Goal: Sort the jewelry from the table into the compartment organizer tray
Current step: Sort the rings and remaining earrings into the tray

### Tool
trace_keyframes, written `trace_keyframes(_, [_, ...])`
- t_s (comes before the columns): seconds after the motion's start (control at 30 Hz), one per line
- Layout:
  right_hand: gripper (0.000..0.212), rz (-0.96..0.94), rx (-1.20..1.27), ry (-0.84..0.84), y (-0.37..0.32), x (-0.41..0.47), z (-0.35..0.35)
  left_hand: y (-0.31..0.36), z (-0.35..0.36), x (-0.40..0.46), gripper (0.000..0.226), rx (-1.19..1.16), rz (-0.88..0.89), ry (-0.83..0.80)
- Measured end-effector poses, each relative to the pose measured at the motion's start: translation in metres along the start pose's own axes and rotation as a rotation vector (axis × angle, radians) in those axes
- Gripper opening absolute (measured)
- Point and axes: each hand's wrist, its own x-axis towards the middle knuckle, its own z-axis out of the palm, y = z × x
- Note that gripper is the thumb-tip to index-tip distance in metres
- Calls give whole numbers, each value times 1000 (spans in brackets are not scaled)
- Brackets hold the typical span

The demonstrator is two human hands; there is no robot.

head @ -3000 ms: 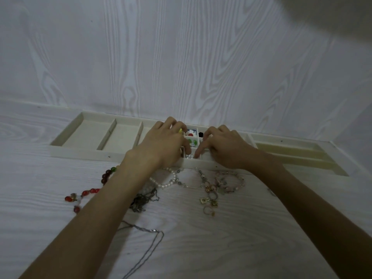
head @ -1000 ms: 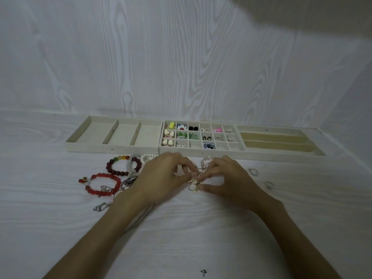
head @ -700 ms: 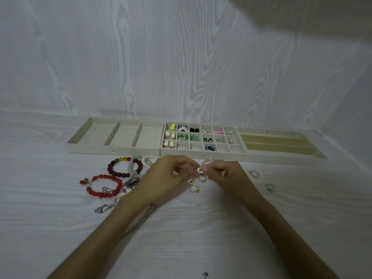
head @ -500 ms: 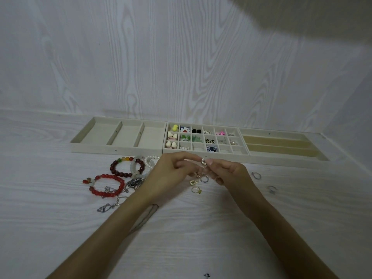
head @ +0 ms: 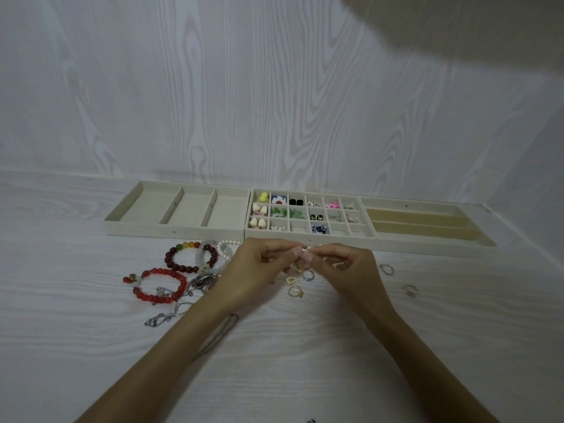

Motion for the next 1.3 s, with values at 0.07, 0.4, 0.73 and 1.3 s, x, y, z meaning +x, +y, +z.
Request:
trace_keyframes(0.07, [9,25,87,12,0,0,1,1,2,-1,21,-12,-19,-46])
trace_keyframes(0.4, [7,-31,-118,-54,6,4,-2,-1,2,2,9,12,-49,45])
trace_keyframes(0.73, [14,200,251,57,-4,6,-13,20,2,31,14,-44,-239,-48])
trace_keyframes(1.3, [7,179,66,243,0,25,-18,27,8,66,13,47,-157,-111])
